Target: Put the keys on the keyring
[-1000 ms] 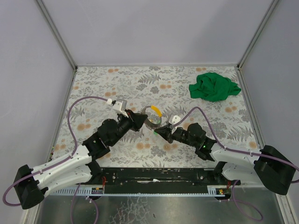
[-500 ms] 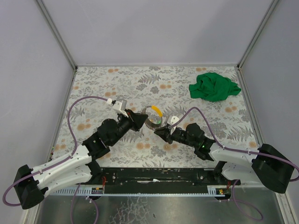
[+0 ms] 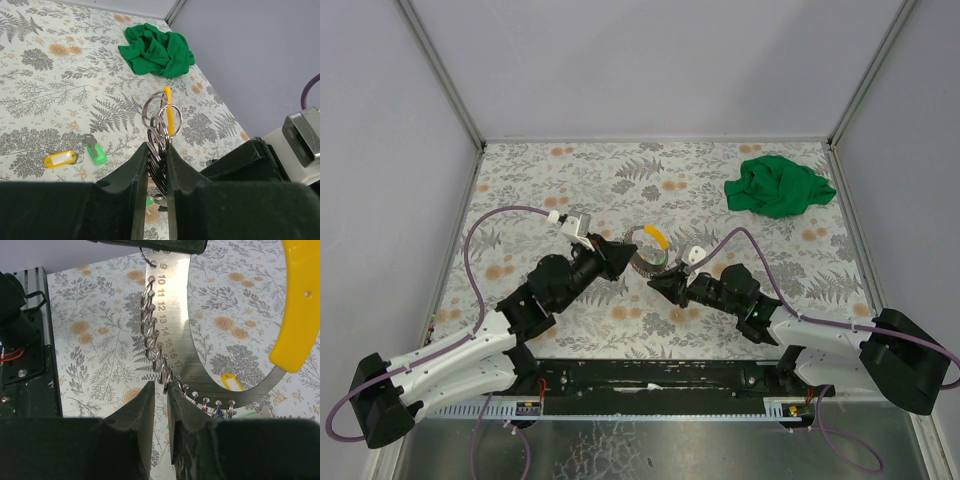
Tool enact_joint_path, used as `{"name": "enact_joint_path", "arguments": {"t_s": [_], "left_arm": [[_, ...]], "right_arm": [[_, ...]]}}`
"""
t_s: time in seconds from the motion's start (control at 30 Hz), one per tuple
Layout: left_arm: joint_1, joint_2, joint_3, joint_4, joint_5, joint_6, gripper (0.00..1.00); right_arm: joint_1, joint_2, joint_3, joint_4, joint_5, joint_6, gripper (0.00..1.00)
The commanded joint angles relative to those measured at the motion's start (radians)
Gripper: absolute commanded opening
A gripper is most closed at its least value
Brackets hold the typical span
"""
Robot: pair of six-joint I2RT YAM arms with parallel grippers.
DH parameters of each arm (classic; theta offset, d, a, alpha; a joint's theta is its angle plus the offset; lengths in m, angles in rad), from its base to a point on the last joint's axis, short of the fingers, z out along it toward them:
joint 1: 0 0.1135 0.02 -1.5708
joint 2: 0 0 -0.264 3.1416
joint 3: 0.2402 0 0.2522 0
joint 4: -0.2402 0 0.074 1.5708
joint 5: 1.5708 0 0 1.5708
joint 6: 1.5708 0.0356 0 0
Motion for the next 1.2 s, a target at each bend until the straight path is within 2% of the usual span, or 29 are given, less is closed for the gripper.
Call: {"name": "enact_joint_path", "arguments": {"t_s": [0.0,0.17,0.33,0.47,0.83,1.07,1.17], "left_arm": [[-0.004,-0.009,0.03,0.062,0.017,-0.014,0.0],[-0.004,-0.013,0.03,0.056,0.013,-0.012,0.0],[-0.005,-0.016,0.028,0.051,0.011,-0.011,0.0],[-0.005,-0.023,0.025,0.043,0.004,-0.009,0.0],[-0.005,-0.037,-0.029,0.033,0.003,-0.057,0.01],[-0.005,-0.058,-0.178,0.087,0.041,-0.191,0.09],[-0.006,-0.061,-0.247,0.131,0.059,-0.249,0.17]], "right_arm": [[0.009,-0.018,0.005,0.131,0.031,0.025,0.21],[0.009,-0.028,-0.003,0.122,0.043,0.021,0.15],[0.009,-0.034,-0.002,0.098,0.044,0.003,0.04],[0.009,-0.042,0.002,0.058,0.026,-0.006,0.0],[0.008,-0.14,0.02,-0.166,-0.013,-0.014,0.0],[0.008,-0.163,0.035,-0.316,-0.03,0.005,0.0],[0.008,-0.145,0.04,-0.355,-0.038,0.019,0.0]]}}
